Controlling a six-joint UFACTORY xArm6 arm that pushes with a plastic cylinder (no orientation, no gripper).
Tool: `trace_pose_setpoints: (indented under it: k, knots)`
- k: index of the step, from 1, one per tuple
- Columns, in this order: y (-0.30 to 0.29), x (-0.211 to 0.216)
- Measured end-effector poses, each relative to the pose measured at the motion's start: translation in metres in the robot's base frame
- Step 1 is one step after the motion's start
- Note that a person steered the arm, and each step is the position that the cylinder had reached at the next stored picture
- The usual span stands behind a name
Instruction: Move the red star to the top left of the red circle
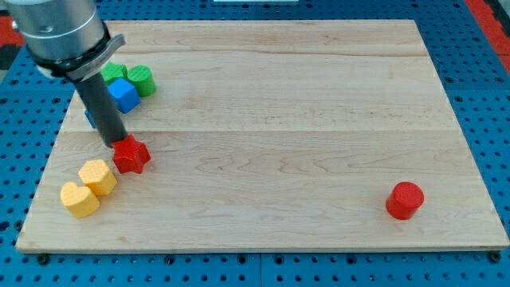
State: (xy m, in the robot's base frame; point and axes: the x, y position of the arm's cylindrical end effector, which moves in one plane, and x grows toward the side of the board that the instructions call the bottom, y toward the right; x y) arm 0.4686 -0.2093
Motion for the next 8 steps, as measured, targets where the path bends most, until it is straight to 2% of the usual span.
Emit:
trace_pose_setpoints:
  k: [1, 2, 3, 4, 5, 6, 7, 8]
  knots:
    - [-0.015, 0.018]
    - [0.058, 0.043]
    - [0.102, 0.039]
    - [0.048, 0.019]
    - [0.083, 0.018]
    - [0.164, 0.028]
    - [0.130, -0.003]
    - [0.178, -0.003]
